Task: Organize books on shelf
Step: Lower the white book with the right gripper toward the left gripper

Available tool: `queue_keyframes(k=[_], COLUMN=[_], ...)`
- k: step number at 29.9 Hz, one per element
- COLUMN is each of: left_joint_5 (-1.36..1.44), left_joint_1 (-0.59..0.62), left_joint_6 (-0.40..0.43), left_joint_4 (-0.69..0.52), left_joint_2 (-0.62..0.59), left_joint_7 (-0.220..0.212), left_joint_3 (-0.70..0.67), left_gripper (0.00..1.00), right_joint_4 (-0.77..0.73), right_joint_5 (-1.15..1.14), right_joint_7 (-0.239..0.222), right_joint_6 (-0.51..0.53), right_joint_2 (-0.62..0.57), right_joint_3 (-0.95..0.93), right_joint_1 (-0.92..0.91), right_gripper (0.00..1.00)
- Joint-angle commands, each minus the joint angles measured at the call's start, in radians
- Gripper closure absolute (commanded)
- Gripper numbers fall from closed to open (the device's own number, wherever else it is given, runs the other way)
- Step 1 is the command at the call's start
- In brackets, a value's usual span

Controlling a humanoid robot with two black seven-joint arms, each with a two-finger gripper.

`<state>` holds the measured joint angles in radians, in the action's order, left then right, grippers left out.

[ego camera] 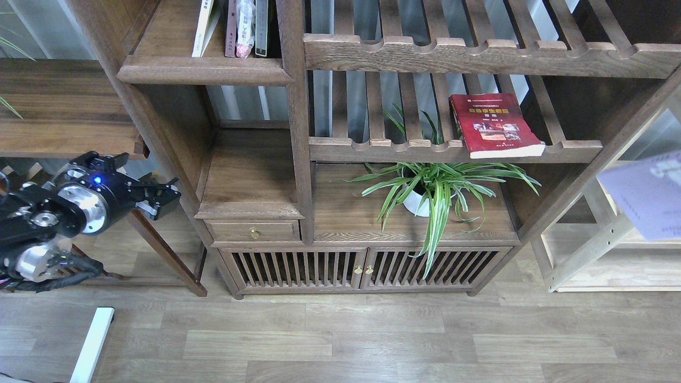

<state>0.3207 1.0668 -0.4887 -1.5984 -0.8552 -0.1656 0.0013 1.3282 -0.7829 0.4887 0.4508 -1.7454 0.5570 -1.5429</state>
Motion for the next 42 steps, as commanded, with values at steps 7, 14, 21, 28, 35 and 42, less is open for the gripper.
queue_keyframes(k=[7,14,21,28,35,42], left_joint_5=[0.003,0.023,0.044,0.067,0.078,0.095], left_joint_1=[-0.019,-0.030,-0.030,-0.030,-0.030,-0.031], left_joint_6=[0.000,0.000,0.000,0.021,0.108,0.192], left_joint_4=[0.021,0.046,0.069,0.072,0.072,0.090], left_joint_2=[0.065,0.107,0.156,0.186,0.223,0.271], left_joint_7=[0.000,0.000,0.000,0.000,0.001,0.001], left_joint_3=[0.006,0.009,0.028,0.052,0.068,0.095], left_gripper=[0.03,0.03,0.03,0.02,0.02,0.02], right_joint_4=[0.000,-0.001,-0.009,-0.012,-0.021,-0.049], right_joint_5=[-0.050,-0.050,-0.049,-0.055,-0.102,-0.107], right_joint_7=[0.000,0.000,0.000,0.000,0.000,0.000], right_joint_6=[-0.069,-0.204,-0.349,-0.429,-0.472,-0.530], right_joint_2=[0.009,0.176,0.392,0.553,0.661,0.783], right_joint_3=[0.152,0.230,0.209,0.040,-0.062,-0.063], right_joint_1=[0.001,0.027,0.184,0.407,0.543,0.579], right_gripper=[0.98,0.98,0.98,0.98,0.98,0.98])
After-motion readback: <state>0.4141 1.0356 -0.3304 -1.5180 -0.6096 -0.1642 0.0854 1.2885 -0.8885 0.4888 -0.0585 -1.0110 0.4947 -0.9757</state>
